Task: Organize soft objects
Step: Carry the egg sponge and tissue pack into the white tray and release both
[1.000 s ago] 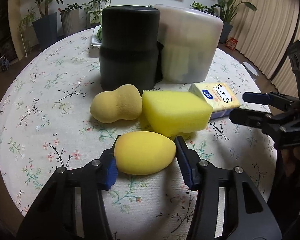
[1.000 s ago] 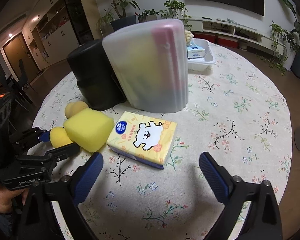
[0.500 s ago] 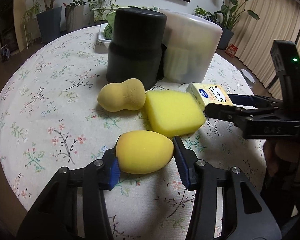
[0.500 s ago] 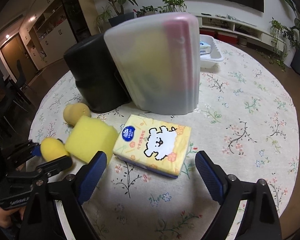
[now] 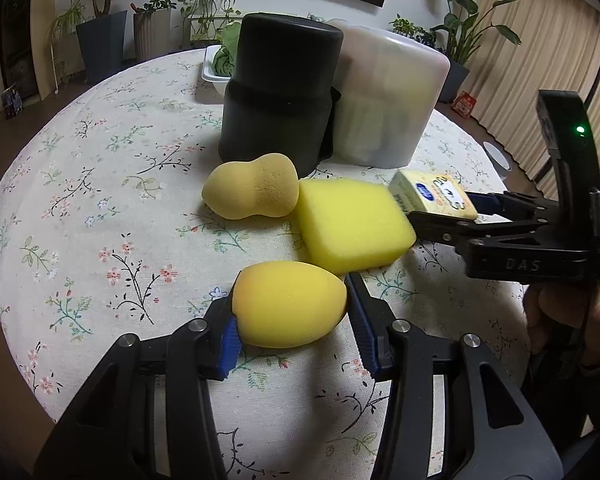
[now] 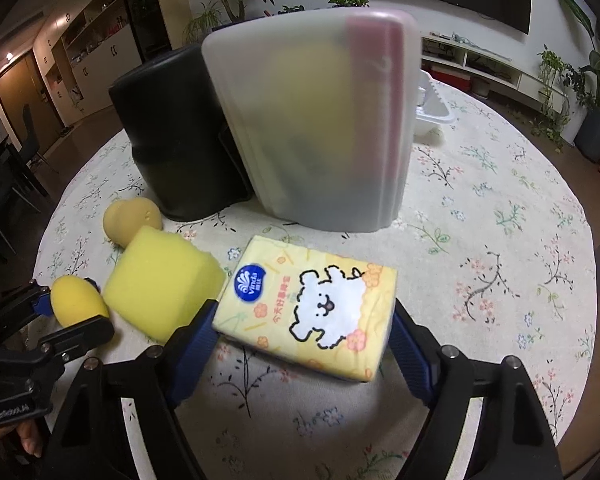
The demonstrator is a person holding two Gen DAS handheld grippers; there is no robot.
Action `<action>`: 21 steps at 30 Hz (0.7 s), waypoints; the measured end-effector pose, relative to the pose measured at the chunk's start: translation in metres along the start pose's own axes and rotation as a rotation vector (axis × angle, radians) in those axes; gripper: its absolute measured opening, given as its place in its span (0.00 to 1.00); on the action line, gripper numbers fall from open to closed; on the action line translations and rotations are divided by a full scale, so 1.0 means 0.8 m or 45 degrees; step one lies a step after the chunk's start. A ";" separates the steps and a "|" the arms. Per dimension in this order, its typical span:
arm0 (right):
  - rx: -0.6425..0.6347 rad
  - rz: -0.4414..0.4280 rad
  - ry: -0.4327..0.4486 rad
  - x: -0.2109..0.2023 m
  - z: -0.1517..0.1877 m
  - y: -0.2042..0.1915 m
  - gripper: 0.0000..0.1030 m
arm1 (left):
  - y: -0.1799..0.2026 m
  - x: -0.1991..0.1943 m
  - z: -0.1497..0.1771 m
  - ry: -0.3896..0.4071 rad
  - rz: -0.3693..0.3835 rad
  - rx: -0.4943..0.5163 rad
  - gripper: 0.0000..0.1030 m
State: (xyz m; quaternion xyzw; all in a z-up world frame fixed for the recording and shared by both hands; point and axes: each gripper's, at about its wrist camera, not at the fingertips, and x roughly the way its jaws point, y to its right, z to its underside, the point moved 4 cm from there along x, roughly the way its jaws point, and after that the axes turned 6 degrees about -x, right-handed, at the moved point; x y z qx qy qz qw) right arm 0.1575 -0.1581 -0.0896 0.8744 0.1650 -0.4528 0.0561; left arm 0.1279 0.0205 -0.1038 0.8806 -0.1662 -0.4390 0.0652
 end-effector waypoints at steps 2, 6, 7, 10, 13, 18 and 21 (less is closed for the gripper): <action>0.002 -0.002 0.002 -0.007 0.003 0.002 0.80 | -0.001 -0.002 0.000 0.004 -0.001 -0.004 0.42; -0.009 0.012 0.013 -0.026 0.012 0.008 0.80 | 0.000 -0.008 0.000 0.013 0.004 -0.011 0.42; -0.007 0.013 0.016 -0.031 0.014 0.011 0.80 | 0.001 -0.009 0.000 0.014 0.004 -0.012 0.42; -0.010 0.020 0.023 -0.052 0.024 0.021 0.80 | 0.000 -0.018 -0.001 0.024 0.013 -0.021 0.42; 0.004 0.011 0.014 -0.067 0.034 0.033 0.80 | -0.005 -0.030 -0.006 0.037 0.030 -0.047 0.42; 0.033 0.033 0.020 -0.097 0.040 0.067 0.80 | -0.029 -0.061 -0.026 0.088 -0.006 -0.059 0.42; 0.060 0.066 0.030 -0.111 0.037 0.096 0.80 | -0.055 -0.076 -0.045 0.114 -0.038 -0.087 0.42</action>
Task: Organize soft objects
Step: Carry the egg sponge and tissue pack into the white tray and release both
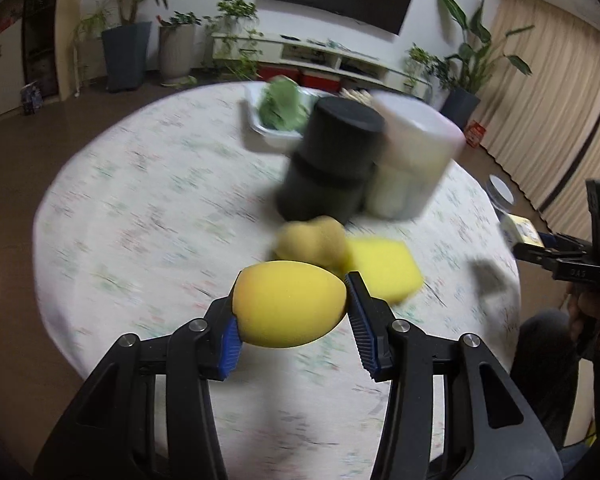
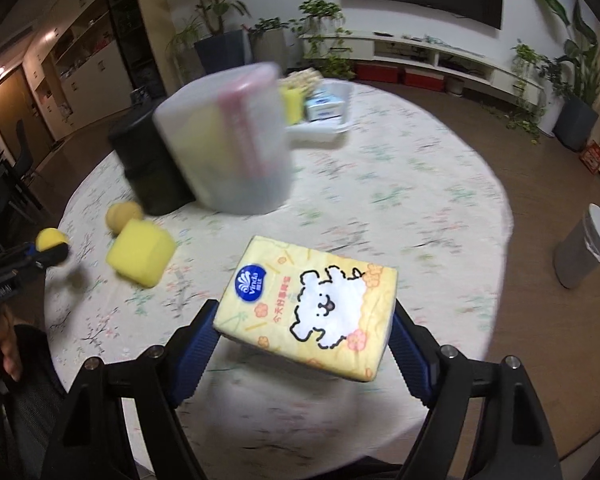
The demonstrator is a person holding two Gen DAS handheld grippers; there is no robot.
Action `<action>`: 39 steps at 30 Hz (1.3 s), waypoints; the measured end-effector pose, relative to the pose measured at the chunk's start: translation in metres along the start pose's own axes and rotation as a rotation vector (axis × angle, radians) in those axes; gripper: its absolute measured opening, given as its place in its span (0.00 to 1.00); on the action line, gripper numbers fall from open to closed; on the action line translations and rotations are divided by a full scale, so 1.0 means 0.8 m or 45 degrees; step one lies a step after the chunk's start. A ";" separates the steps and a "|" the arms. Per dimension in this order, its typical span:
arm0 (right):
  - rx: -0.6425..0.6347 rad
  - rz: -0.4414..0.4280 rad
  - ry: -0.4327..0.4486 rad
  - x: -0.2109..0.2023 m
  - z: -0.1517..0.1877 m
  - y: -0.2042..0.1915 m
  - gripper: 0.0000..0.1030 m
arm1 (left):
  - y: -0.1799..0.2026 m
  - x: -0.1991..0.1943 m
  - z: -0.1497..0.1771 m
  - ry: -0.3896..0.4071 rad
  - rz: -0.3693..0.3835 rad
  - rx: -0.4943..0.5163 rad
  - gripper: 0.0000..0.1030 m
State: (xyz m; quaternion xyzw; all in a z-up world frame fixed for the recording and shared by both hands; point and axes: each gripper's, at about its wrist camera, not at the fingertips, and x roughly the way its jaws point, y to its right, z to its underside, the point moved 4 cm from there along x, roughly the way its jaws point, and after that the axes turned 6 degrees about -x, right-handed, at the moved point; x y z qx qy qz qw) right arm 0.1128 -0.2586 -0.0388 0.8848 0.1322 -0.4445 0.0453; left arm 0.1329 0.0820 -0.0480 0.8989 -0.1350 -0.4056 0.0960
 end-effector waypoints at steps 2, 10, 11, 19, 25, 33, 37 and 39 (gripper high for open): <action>0.021 0.032 0.005 -0.005 -0.007 0.025 0.80 | -0.014 -0.005 -0.015 0.013 -0.021 -0.002 0.42; 0.049 0.182 0.031 -0.018 -0.066 0.122 0.80 | -0.048 -0.007 -0.129 0.068 -0.077 0.052 0.42; 0.045 0.196 0.036 -0.016 -0.077 0.132 0.80 | -0.046 -0.004 -0.145 0.069 -0.077 0.073 0.42; -0.071 0.160 0.091 0.025 -0.206 0.144 0.80 | 0.025 0.070 -0.269 0.028 -0.039 0.287 0.42; -0.231 0.019 0.050 0.091 -0.288 0.098 0.80 | 0.072 0.166 -0.308 -0.110 0.003 0.400 0.42; -0.447 -0.067 -0.102 0.192 -0.315 0.055 0.80 | 0.083 0.263 -0.315 -0.272 0.043 0.450 0.42; -0.470 -0.101 -0.145 0.227 -0.310 0.056 0.80 | 0.090 0.294 -0.301 -0.337 0.071 0.493 0.42; -0.495 -0.128 -0.152 0.238 -0.306 0.054 0.80 | 0.094 0.307 -0.292 -0.364 0.077 0.514 0.43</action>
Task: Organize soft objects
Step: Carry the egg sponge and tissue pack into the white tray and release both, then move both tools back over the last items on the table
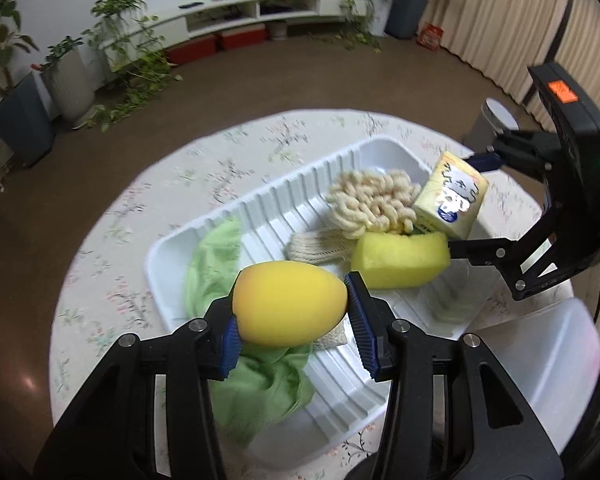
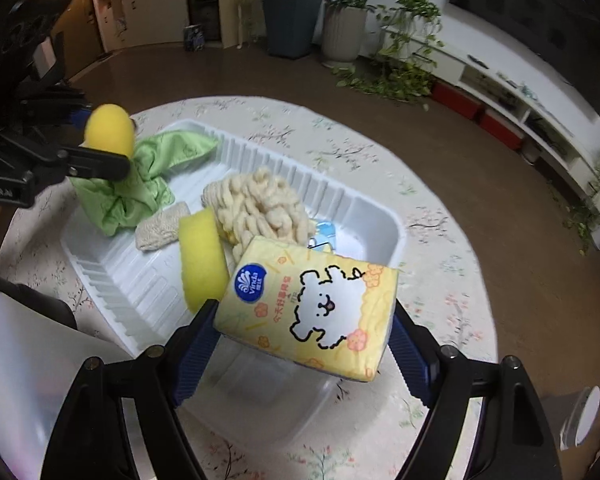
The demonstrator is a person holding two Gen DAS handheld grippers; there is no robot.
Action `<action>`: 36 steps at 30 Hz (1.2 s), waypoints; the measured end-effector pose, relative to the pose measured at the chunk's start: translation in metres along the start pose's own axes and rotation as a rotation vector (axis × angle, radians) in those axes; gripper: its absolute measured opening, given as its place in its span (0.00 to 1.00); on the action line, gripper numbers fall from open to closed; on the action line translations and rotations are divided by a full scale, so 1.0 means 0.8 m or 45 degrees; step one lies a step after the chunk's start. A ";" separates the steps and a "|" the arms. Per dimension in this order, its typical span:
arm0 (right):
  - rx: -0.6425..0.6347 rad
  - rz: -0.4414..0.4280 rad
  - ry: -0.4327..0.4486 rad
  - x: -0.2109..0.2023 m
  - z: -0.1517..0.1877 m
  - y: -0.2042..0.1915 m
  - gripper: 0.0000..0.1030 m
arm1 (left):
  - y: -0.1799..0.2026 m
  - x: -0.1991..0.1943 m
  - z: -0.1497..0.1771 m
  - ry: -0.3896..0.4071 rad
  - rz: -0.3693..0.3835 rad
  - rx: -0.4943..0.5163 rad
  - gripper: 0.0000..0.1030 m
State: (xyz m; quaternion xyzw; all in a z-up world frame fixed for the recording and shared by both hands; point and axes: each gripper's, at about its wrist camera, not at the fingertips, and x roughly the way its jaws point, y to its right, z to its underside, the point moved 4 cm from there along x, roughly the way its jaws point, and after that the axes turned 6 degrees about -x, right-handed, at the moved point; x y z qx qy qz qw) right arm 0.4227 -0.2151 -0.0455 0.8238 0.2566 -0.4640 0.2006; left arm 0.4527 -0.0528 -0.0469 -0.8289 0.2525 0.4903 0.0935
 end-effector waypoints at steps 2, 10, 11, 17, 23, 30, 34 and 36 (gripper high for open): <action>-0.025 -0.009 -0.009 0.008 0.003 -0.003 0.80 | 0.005 0.013 0.003 -0.020 0.005 0.016 0.43; -0.069 -0.054 0.009 0.021 0.003 -0.017 0.80 | 0.013 0.038 0.012 -0.059 0.014 0.020 0.47; -0.076 -0.052 0.015 0.021 0.003 -0.018 0.80 | 0.011 0.038 0.011 -0.056 0.016 0.013 0.48; -0.081 -0.037 0.043 0.016 0.004 -0.017 0.89 | 0.006 0.031 0.005 -0.016 0.036 -0.037 0.82; -0.070 -0.023 0.082 0.005 0.003 -0.014 0.97 | 0.005 0.026 0.002 0.016 0.032 -0.056 0.99; -0.049 -0.024 0.122 -0.006 0.003 -0.007 1.00 | 0.000 0.009 -0.006 0.073 0.038 -0.083 1.00; -0.017 -0.036 0.187 -0.025 0.005 0.002 1.00 | -0.011 -0.015 -0.009 0.144 0.065 -0.137 1.00; 0.007 -0.039 0.227 -0.037 0.008 0.009 1.00 | -0.018 -0.034 -0.009 0.187 0.085 -0.167 1.00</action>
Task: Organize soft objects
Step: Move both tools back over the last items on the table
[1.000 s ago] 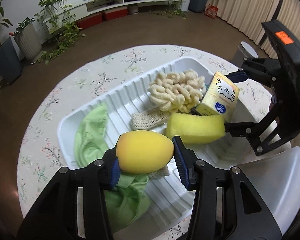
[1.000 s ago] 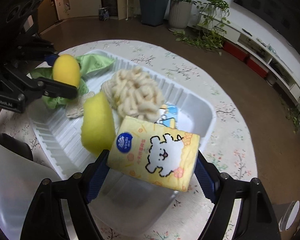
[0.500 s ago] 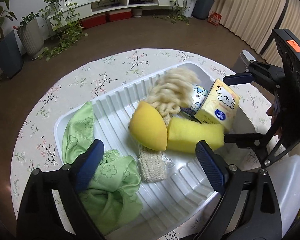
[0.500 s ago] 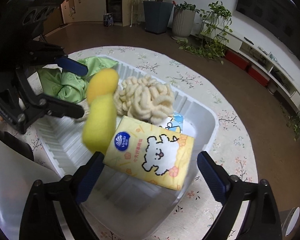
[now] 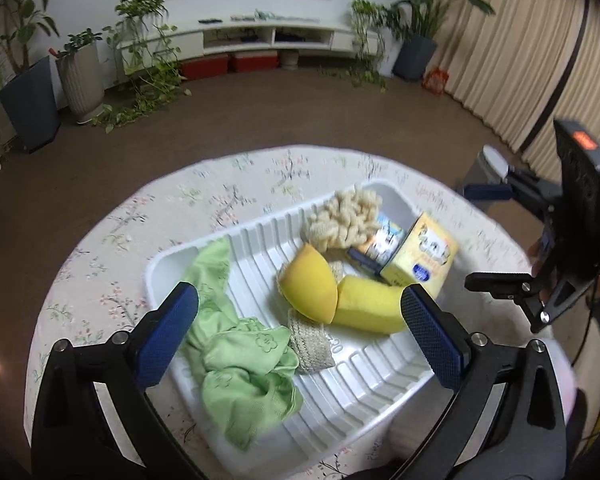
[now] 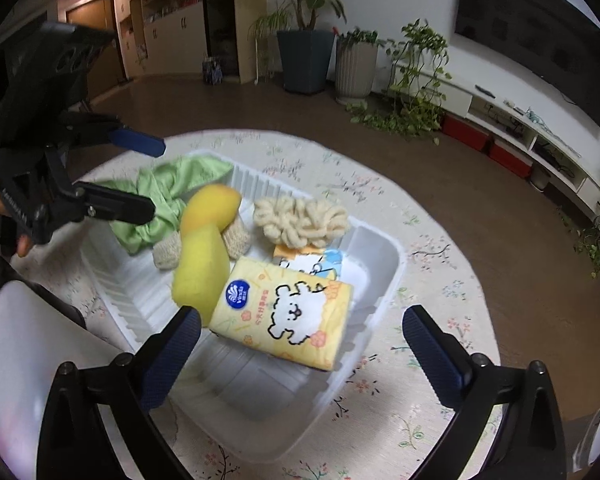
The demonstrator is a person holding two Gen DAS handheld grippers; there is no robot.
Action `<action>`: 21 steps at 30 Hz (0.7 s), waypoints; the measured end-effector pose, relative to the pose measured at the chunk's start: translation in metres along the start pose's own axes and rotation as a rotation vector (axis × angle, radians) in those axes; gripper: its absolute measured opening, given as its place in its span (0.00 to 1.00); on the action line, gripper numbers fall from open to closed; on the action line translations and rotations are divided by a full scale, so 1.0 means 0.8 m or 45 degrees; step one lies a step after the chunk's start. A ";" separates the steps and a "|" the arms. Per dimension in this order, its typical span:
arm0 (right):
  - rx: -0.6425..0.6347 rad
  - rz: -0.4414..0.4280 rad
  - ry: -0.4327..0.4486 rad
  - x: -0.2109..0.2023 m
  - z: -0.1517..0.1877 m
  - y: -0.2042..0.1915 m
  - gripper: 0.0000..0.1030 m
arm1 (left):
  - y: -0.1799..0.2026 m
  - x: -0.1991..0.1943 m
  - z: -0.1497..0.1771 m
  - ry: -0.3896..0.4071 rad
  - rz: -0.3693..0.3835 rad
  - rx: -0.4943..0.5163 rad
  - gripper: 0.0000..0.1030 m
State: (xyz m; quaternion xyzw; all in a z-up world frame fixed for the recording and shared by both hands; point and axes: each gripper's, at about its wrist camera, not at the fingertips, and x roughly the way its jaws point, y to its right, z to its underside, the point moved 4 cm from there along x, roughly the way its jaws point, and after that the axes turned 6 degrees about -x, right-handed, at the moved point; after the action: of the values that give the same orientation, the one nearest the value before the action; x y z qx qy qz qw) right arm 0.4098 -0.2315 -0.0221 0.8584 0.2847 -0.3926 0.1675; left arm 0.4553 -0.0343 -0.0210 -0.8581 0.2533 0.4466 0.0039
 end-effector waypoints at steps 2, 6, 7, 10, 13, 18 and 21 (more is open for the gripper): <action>0.042 0.001 0.029 -0.013 0.005 0.008 1.00 | -0.003 -0.017 0.002 0.026 0.002 -0.009 1.00; 0.114 0.025 0.066 -0.039 0.020 0.023 1.00 | -0.006 -0.050 0.011 0.079 -0.010 -0.016 1.00; 0.130 0.033 0.075 -0.046 0.023 0.025 1.00 | -0.011 -0.064 0.017 0.106 -0.007 -0.032 1.00; 0.206 0.032 0.119 -0.074 0.040 0.034 1.00 | -0.023 -0.092 0.032 0.162 -0.012 -0.075 1.00; 0.270 0.053 0.158 -0.103 0.062 0.037 1.00 | -0.032 -0.120 0.060 0.211 -0.018 -0.109 1.00; 0.360 0.097 0.199 -0.149 0.109 0.018 1.00 | -0.023 -0.161 0.127 0.271 -0.026 -0.073 1.00; 0.387 0.093 0.213 -0.171 0.135 -0.010 1.00 | -0.014 -0.179 0.176 0.291 -0.015 -0.062 1.00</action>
State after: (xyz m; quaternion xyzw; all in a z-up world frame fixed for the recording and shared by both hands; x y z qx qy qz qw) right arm 0.2699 -0.3296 0.0139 0.9132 0.2036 -0.3520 0.0255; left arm 0.2851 0.0701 0.0021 -0.9048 0.2361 0.3517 -0.0432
